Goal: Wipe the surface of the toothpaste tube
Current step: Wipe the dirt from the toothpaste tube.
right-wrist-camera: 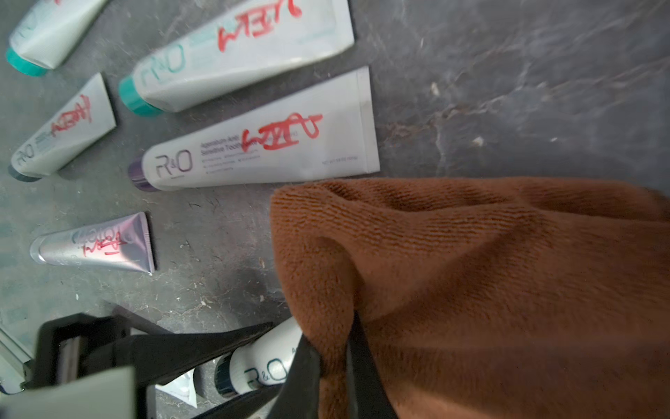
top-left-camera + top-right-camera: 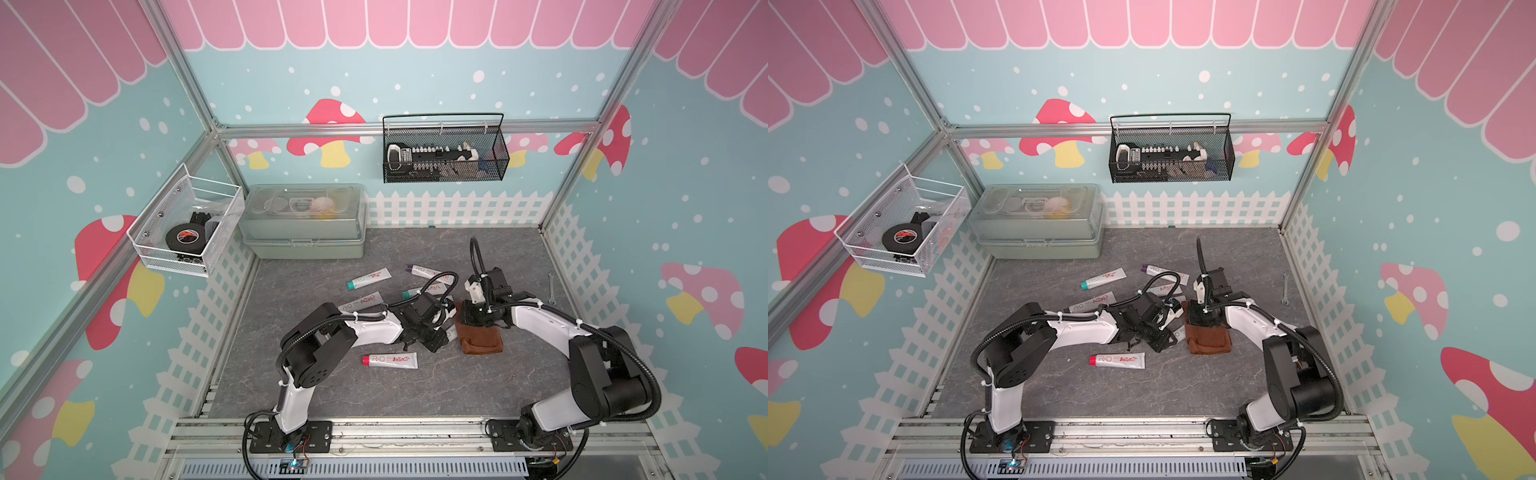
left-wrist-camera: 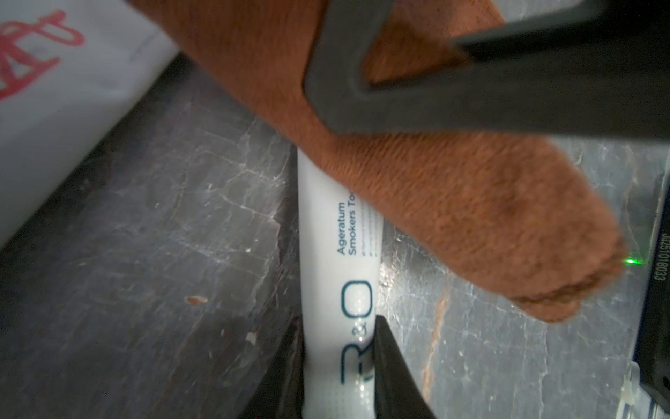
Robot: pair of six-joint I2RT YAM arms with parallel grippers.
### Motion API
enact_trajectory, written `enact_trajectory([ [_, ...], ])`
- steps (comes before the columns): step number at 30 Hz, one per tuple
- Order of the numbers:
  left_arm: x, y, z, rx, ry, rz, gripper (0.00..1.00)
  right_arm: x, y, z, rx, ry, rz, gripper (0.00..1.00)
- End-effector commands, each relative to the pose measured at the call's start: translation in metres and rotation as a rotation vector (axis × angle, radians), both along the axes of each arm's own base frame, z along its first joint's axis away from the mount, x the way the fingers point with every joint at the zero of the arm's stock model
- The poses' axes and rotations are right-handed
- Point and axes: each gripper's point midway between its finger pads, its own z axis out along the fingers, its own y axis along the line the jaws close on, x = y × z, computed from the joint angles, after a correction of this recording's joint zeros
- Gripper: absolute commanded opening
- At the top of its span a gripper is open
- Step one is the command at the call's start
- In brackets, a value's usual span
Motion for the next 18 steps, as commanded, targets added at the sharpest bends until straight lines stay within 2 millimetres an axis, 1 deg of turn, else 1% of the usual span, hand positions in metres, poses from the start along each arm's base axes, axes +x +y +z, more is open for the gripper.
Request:
enact_trajectory([
  [1, -0.010, 0.008, -0.020, 0.055, 0.043, -0.008, 0.20, -0.009, -0.007, -0.020, -0.048, 0.064, 0.008, 0.09],
  [4, -0.006, 0.012, -0.017, 0.031, 0.047, 0.015, 0.22, -0.016, -0.026, -0.035, -0.145, 0.088, -0.030, 0.09],
  [6, -0.001, 0.016, -0.015, -0.003, 0.061, 0.038, 0.23, -0.019, -0.041, -0.040, -0.225, 0.091, -0.062, 0.09],
  [7, 0.003, 0.019, -0.013, -0.024, 0.068, 0.055, 0.23, -0.019, -0.050, -0.041, -0.270, 0.089, -0.081, 0.09],
  [11, 0.012, 0.028, -0.007, -0.090, 0.086, 0.094, 0.24, -0.014, -0.070, -0.034, -0.371, 0.052, -0.141, 0.09],
  [13, 0.012, 0.029, -0.007, -0.088, 0.084, 0.095, 0.25, -0.013, -0.075, -0.033, -0.400, 0.048, -0.152, 0.09],
  [16, 0.013, 0.029, -0.009, -0.076, 0.084, 0.097, 0.25, -0.011, -0.075, -0.034, -0.404, 0.050, -0.155, 0.09],
  [18, 0.014, 0.030, -0.009, -0.064, 0.079, 0.099, 0.25, -0.008, -0.072, -0.029, -0.379, 0.038, -0.149, 0.09],
])
